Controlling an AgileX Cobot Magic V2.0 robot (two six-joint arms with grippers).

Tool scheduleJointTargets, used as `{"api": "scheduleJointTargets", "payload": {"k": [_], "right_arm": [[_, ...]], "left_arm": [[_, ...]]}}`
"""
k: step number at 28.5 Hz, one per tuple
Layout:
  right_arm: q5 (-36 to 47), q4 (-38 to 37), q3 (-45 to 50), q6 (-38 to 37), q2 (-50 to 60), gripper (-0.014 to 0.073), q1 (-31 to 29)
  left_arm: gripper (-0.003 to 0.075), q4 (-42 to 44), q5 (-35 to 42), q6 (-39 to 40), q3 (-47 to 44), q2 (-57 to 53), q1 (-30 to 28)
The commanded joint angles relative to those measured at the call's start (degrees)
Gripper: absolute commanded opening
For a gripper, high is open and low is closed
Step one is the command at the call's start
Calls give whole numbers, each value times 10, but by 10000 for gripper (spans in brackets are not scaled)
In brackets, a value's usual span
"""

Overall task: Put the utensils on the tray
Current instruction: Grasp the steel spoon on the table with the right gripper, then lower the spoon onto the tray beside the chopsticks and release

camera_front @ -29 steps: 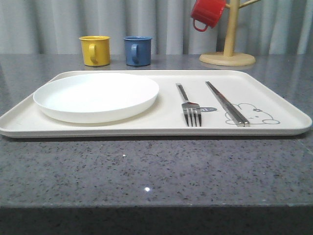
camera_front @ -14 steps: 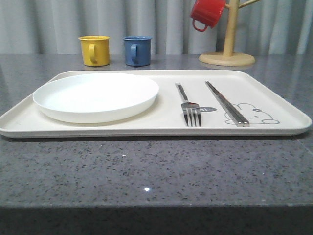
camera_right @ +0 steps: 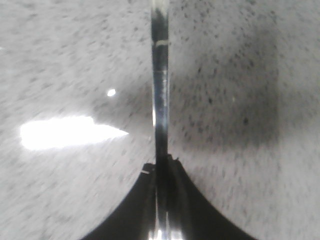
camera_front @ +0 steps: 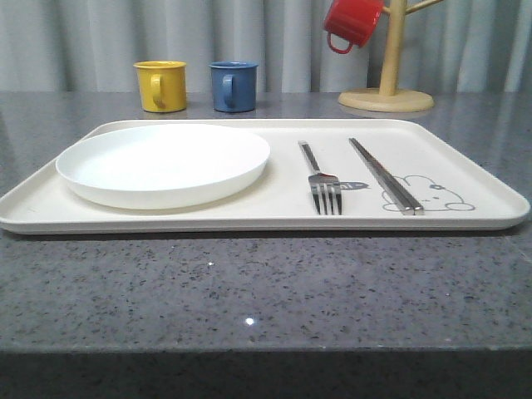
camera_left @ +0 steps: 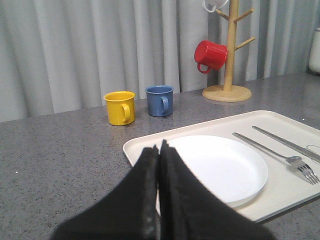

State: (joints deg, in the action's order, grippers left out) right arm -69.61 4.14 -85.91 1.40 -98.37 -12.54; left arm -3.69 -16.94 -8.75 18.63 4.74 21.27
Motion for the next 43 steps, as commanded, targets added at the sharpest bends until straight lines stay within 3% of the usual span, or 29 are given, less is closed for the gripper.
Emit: {"api": "scheduleJointTargets", "payload": {"k": [1, 6, 10, 15, 19, 30, 40, 43], "right_arm": [[-30, 13, -17, -9, 54, -3, 11], [-51, 24, -17, -14, 82, -3, 58], [-54, 25, -17, -41, 84, -3, 129], [-17, 25, -17, -85, 82, -3, 222], [-1, 27, -17, -114, 69, -3, 262], [18, 42, -17, -176, -6, 1, 269], [13, 42, -17, -184, -27, 141, 269], [13, 42, -17, -184, -29, 220, 269]], "left_arm": [[-18, -7, 50, 7, 15, 6, -1], [-18, -7, 50, 7, 15, 6, -1], [-18, -7, 50, 7, 15, 6, -1], [-18, -7, 50, 7, 15, 6, -1], [-18, -7, 50, 7, 15, 6, -1], [-18, -7, 50, 7, 15, 6, -1], [-18, -7, 50, 7, 15, 6, -1], [-18, -7, 50, 7, 15, 6, -1]]}}
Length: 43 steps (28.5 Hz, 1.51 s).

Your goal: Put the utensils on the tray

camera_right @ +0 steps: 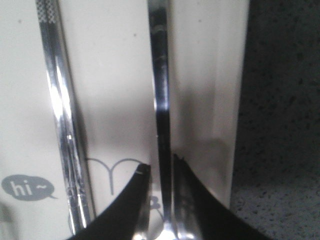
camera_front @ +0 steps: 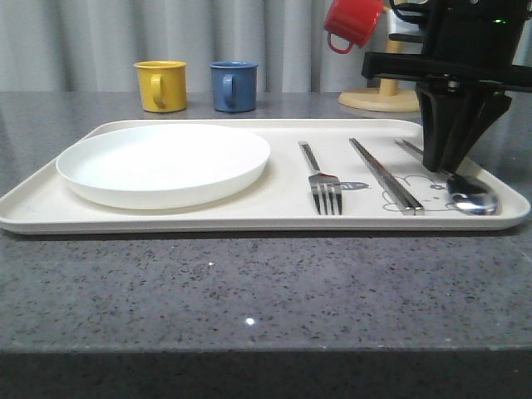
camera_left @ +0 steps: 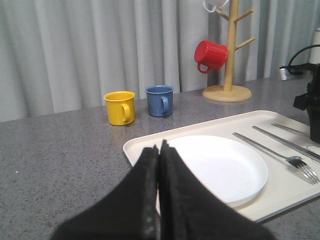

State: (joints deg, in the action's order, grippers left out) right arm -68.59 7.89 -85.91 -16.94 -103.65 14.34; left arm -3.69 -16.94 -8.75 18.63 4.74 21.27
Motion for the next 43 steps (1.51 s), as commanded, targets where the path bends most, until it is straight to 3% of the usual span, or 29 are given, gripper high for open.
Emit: {"api": "scheduleJointTargets", "payload": {"k": [1, 4, 12, 24, 30, 43], "right_arm": [[3, 4, -17, -1, 23, 258, 0], [2, 4, -17, 1, 25, 344, 0], [3, 2, -45, 29, 99, 327, 0], [26, -75, -34, 113, 282, 1, 0], [133, -83, 100, 143, 400, -31, 0], [409, -84, 496, 156, 735, -31, 0]], "left_arm": [[-18, -7, 50, 7, 15, 6, -1], [-18, -7, 50, 7, 15, 6, -1], [-18, -7, 50, 7, 15, 6, -1], [-18, -7, 50, 7, 15, 6, -1], [-18, -7, 50, 7, 15, 6, -1], [-18, -7, 50, 7, 15, 6, -1]]}}
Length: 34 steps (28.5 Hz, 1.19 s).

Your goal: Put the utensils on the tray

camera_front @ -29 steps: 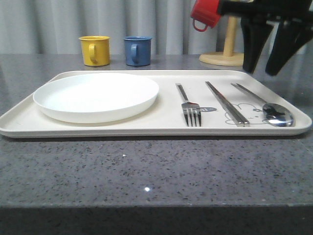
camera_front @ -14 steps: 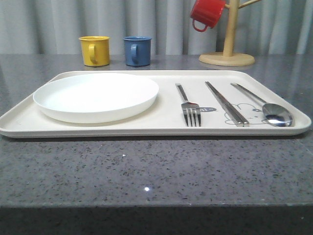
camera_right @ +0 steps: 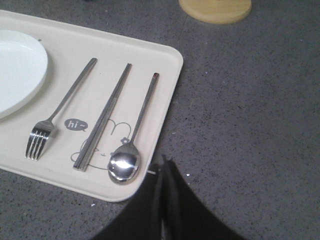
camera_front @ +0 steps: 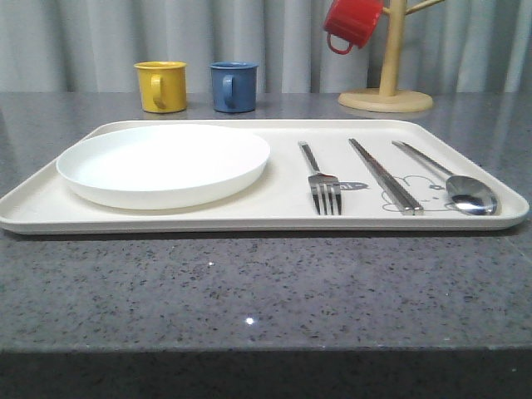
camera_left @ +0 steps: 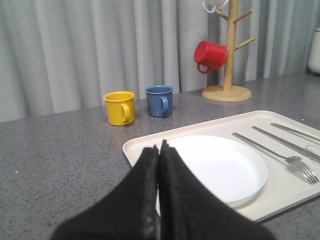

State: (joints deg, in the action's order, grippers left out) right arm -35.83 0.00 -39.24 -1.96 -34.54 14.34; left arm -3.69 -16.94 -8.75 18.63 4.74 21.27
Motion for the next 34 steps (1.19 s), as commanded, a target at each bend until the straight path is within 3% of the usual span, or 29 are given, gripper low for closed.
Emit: {"api": "scheduleJointTargets", "payload": {"k": [1, 10, 34], "right_arm": [[97, -5, 50, 6, 74, -31, 0], [137, -5, 153, 6, 230, -31, 0], [127, -6, 155, 6, 233, -31, 0]], "left_arm": [[-18, -7, 50, 7, 15, 6, -1], [-18, -7, 50, 7, 15, 6, -1], [-18, -7, 50, 7, 15, 6, -1]]}}
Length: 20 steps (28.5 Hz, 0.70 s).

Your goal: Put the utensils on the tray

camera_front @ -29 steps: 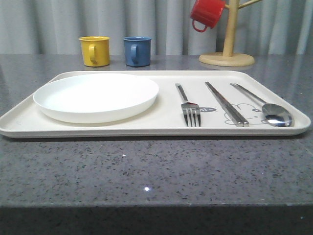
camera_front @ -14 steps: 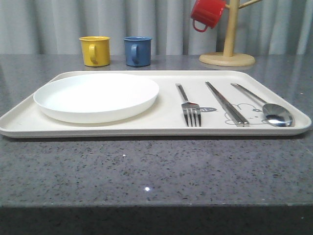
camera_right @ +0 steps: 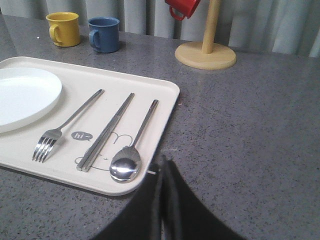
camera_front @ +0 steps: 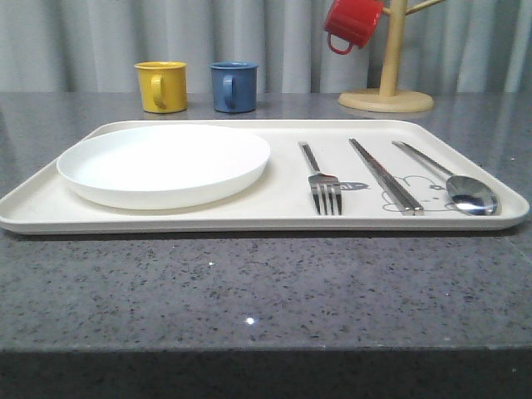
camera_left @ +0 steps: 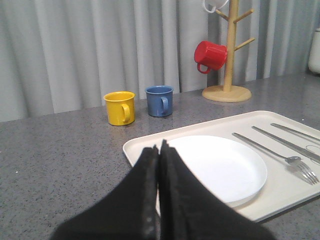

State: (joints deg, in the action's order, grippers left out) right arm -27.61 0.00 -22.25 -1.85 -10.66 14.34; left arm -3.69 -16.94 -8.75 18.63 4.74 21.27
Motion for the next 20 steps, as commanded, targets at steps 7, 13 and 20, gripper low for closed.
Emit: {"api": "scheduleJointTargets", "payload": {"k": [7, 13, 20], "right_arm": [[45, -6, -15, 5, -6, -31, 0], [45, -6, -15, 5, -6, -31, 0], [45, -6, -15, 5, -6, -31, 0]], "left_arm": [[-18, -7, 52, 7, -65, -57, -49], [-18, -7, 109, 7, -162, -64, -126], [-18, -7, 125, 7, -189, -64, -184]]}}
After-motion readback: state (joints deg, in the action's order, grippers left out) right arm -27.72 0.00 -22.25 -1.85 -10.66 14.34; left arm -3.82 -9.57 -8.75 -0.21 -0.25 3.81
